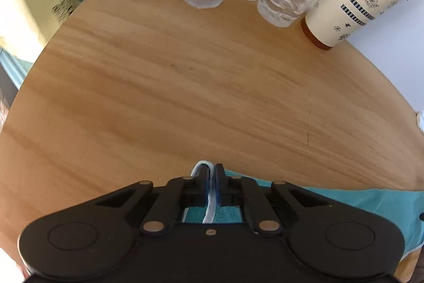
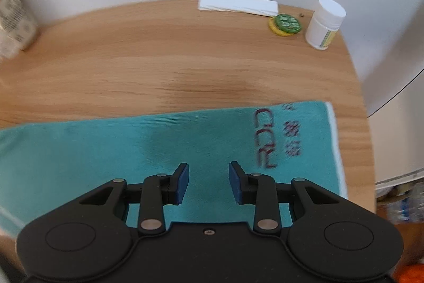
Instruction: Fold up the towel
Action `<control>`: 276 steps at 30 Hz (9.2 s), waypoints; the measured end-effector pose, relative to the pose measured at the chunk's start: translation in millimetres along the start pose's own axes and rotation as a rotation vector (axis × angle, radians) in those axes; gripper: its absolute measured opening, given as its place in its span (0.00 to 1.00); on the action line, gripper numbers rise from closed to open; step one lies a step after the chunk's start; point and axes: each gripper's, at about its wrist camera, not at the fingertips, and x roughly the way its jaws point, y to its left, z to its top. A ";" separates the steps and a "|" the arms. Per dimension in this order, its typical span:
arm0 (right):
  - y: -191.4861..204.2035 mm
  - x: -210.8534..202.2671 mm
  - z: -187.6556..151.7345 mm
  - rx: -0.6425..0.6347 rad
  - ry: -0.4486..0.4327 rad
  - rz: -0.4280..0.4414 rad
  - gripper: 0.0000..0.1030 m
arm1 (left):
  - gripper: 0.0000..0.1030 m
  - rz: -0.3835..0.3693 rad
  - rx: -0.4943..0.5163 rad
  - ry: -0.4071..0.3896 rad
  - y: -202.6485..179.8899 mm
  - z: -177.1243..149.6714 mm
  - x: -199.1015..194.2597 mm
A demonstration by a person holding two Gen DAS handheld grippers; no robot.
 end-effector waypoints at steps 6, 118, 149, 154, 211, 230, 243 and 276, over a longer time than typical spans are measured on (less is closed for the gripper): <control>-15.3 2.7 7.1 0.077 -0.003 0.014 0.36 | 0.04 0.022 0.051 -0.018 -21.9 18.3 6.4; 140.1 -52.3 -110.7 -0.635 -0.105 0.244 0.45 | 0.11 0.082 -0.618 -0.174 -5.4 -101.5 -24.8; 159.9 -48.3 -123.4 -0.602 -0.016 0.367 0.05 | 0.07 0.088 -0.388 -0.191 -11.6 -95.6 -44.4; 169.1 -36.0 -118.7 -0.626 0.010 0.360 0.05 | 0.08 0.097 -0.348 -0.164 -8.2 -111.3 -50.0; 2.8 -0.5 -107.3 0.037 -0.026 -0.096 0.33 | 0.20 0.302 0.171 -0.263 -97.3 -73.6 -0.7; -1.2 -10.9 -133.1 0.077 0.059 -0.224 0.33 | 0.17 0.457 0.279 -0.174 -93.7 -71.1 16.1; 3.2 6.7 -29.4 0.091 -0.108 -0.033 0.32 | 0.46 0.380 0.412 -0.182 -140.6 -67.4 12.0; 15.6 -29.5 -99.2 0.092 -0.074 0.012 0.30 | 0.85 0.395 0.144 -0.136 -75.1 -83.8 -12.7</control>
